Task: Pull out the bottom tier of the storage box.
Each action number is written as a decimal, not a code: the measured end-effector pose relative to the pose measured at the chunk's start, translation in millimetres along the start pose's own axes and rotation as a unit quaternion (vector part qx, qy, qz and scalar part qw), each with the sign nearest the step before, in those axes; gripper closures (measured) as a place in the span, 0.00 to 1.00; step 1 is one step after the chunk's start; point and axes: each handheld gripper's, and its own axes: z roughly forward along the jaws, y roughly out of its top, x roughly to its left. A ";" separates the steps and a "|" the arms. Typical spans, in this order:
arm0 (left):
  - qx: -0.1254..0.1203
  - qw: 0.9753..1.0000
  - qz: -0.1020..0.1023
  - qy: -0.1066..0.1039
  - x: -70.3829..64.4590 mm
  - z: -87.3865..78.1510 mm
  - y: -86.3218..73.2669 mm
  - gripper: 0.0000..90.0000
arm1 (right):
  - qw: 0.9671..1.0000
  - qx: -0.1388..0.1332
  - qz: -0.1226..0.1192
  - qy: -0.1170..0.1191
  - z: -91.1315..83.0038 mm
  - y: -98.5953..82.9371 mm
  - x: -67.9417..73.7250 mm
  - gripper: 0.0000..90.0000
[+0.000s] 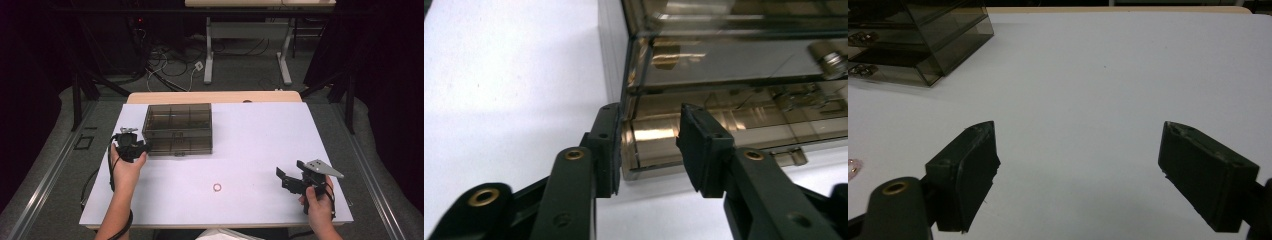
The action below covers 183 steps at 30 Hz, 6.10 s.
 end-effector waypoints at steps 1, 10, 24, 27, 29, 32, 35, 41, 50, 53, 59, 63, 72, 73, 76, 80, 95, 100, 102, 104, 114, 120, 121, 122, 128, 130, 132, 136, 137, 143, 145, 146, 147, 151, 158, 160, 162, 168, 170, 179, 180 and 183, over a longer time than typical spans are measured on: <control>0.003 1.000 -0.001 0.000 0.8 1.2 -0.5 0.71 | 1.000 0.000 0.000 0.000 0.0 0.0 0.0 0.17; 0.020 1.000 -0.006 0.012 1.0 9.9 -2.6 0.76 | 1.000 0.004 0.000 0.001 0.6 -0.5 0.5 0.17; 0.038 0.999 -0.016 0.017 1.9 17.7 -4.1 0.85 | 1.000 0.008 -0.004 0.002 1.6 -1.0 1.4 0.17; 0.040 0.999 -0.015 0.018 2.2 18.1 -4.0 0.87 | 1.000 0.008 -0.004 0.003 1.5 -0.9 1.4 0.17; 0.040 0.999 -0.017 0.017 2.2 18.1 -3.8 0.87 | 1.000 0.008 -0.003 0.003 1.6 -1.0 1.5 0.17; 0.044 0.999 -0.020 0.014 2.0 18.3 -3.5 0.89 | 1.000 0.009 -0.002 0.003 1.7 -1.3 2.1 0.17; 0.043 0.999 -0.021 0.016 0.8 19.4 -3.5 0.90 | 1.000 0.012 -0.007 0.003 1.7 -1.0 1.7 0.17; 0.046 0.999 -0.014 0.017 -1.1 21.2 -2.9 0.92 | 1.000 0.010 -0.007 0.004 2.3 -1.4 1.8 0.17; 0.042 0.998 -0.010 0.036 -4.3 24.7 -4.3 0.95 | 1.000 0.012 -0.005 0.004 3.3 -1.8 3.0 0.17; 0.042 0.998 -0.009 0.039 -4.5 24.8 -4.5 0.97 | 1.000 0.012 -0.007 0.005 3.6 -1.9 2.6 0.17; 0.039 0.998 -0.010 0.041 -4.8 25.3 -5.2 0.98 | 1.000 0.012 -0.004 0.005 3.8 -1.9 3.0 0.17; 0.037 0.998 -0.012 0.046 -5.9 25.3 -5.7 0.98 | 1.000 0.014 -0.009 0.007 3.8 -1.9 2.3 0.17; 0.033 0.998 -0.025 0.049 -6.5 25.1 -6.3 0.99 | 1.000 0.014 -0.008 0.007 3.9 -1.8 2.4 0.17; 0.034 0.998 -0.025 0.049 -6.6 24.8 -6.3 0.99 | 1.000 0.014 -0.010 0.007 3.9 -1.8 2.2 0.17; 0.031 0.998 -0.032 0.050 -7.0 25.1 -6.5 0.99 | 1.000 0.014 -0.009 0.008 4.0 -1.8 2.5 0.17; 0.031 0.998 -0.035 0.053 -7.8 25.2 -6.5 0.99 | 1.000 0.014 -0.010 0.008 4.2 -1.8 2.6 0.17; 0.035 0.997 -0.039 0.056 -8.6 22.6 -6.3 0.99 | 1.000 0.012 -0.010 0.009 4.7 -1.8 2.7 0.17; 0.036 0.997 -0.038 0.059 -9.7 21.9 -7.0 0.99 | 1.000 0.012 -0.009 0.010 4.5 -1.6 2.7 0.17; 0.035 0.997 -0.037 0.059 -9.7 21.6 -7.5 0.99 | 1.000 0.013 -0.008 0.008 4.2 -1.4 2.6 0.17; 0.036 0.997 -0.040 0.059 -10.1 21.0 -7.8 0.99 | 1.000 0.013 -0.008 0.009 4.1 -1.3 2.4 0.17; 0.038 0.997 -0.041 0.057 -10.3 18.2 -10.0 0.99 | 1.000 0.011 -0.009 0.010 4.5 -1.2 2.2 0.17; 0.042 0.997 -0.040 0.056 -10.0 14.7 -11.2 0.99 | 1.000 0.011 -0.006 0.011 4.5 -1.1 2.2 0.17; 0.041 0.997 -0.041 0.056 -9.9 14.3 -11.5 0.99 | 1.000 0.011 -0.007 0.011 4.5 -1.0 1.8 0.17; 0.039 0.997 -0.041 0.056 -10.0 14.0 -11.9 0.99 | 1.000 0.012 -0.009 0.012 4.4 -0.8 1.3 0.17; 0.045 0.997 -0.041 0.053 -10.5 10.6 -13.3 0.99 | 1.000 0.009 -0.007 0.011 4.3 -0.7 1.4 0.17; 0.041 0.997 -0.042 0.054 -11.1 10.4 -14.4 0.99 | 1.000 0.015 -0.007 0.010 3.7 -0.2 1.4 0.17; 0.043 0.997 -0.040 0.055 -11.2 9.3 -15.0 0.99 | 1.000 0.015 -0.007 0.010 3.6 0.0 1.2 0.17; 0.043 0.997 -0.040 0.055 -11.8 7.7 -16.5 0.99 | 1.000 0.014 -0.006 0.011 3.5 0.1 1.4 0.17; 0.044 0.997 -0.039 0.055 -11.7 7.1 -16.8 0.99 | 1.000 0.014 -0.007 0.009 3.4 0.2 1.3 0.17; 0.046 0.997 -0.041 0.054 -11.9 4.4 -18.6 0.99 | 1.000 0.010 -0.006 0.010 3.6 0.4 1.2 0.17; 0.048 0.997 -0.042 0.051 -11.9 3.5 -19.1 0.99 | 1.000 0.014 -0.006 0.009 3.5 0.6 1.5 0.17; 0.048 0.997 -0.041 0.052 -12.2 3.5 -19.4 0.99 | 1.000 0.014 -0.006 0.010 3.5 0.6 1.5 0.17; 0.048 0.997 -0.043 0.053 -12.7 3.3 -19.7 0.99 | 1.000 0.013 -0.006 0.010 3.6 0.6 1.5 0.17; 0.046 0.997 -0.043 0.053 -12.7 2.2 -20.7 0.99 | 1.000 0.009 -0.006 0.010 3.9 0.5 1.6 0.17; 0.044 0.997 -0.042 0.055 -13.6 0.5 -22.8 0.99 | 1.000 0.012 -0.008 0.010 3.5 1.0 1.2 0.17; 0.044 0.997 -0.043 0.055 -13.9 0.1 -23.4 0.99 | 1.000 0.009 -0.007 0.010 3.7 0.9 1.3 0.17; 0.048 0.997 -0.041 0.053 -13.2 -1.1 -23.5 0.99 | 1.000 0.006 -0.008 0.011 4.0 0.9 1.1 0.17; 0.045 0.997 -0.043 0.053 -13.8 -2.4 -25.4 0.99 | 1.000 0.005 -0.008 0.013 4.4 1.1 1.3 0.17; 0.048 0.996 -0.043 0.053 -14.1 -3.4 -25.9 0.99 | 1.000 0.004 -0.011 0.014 4.9 1.4 1.0 0.17; 0.049 0.997 -0.043 0.051 -14.6 -4.4 -28.1 0.99 | 1.000 0.007 -0.009 0.014 4.8 2.0 1.9 0.17; 0.049 0.997 -0.043 0.051 -14.6 -4.5 -28.4 0.99 | 1.000 0.007 -0.009 0.014 4.8 2.0 1.8 0.17; 0.052 0.997 -0.041 0.051 -14.0 -5.5 -28.8 0.99 | 1.000 0.008 -0.006 0.015 4.9 2.1 2.3 0.17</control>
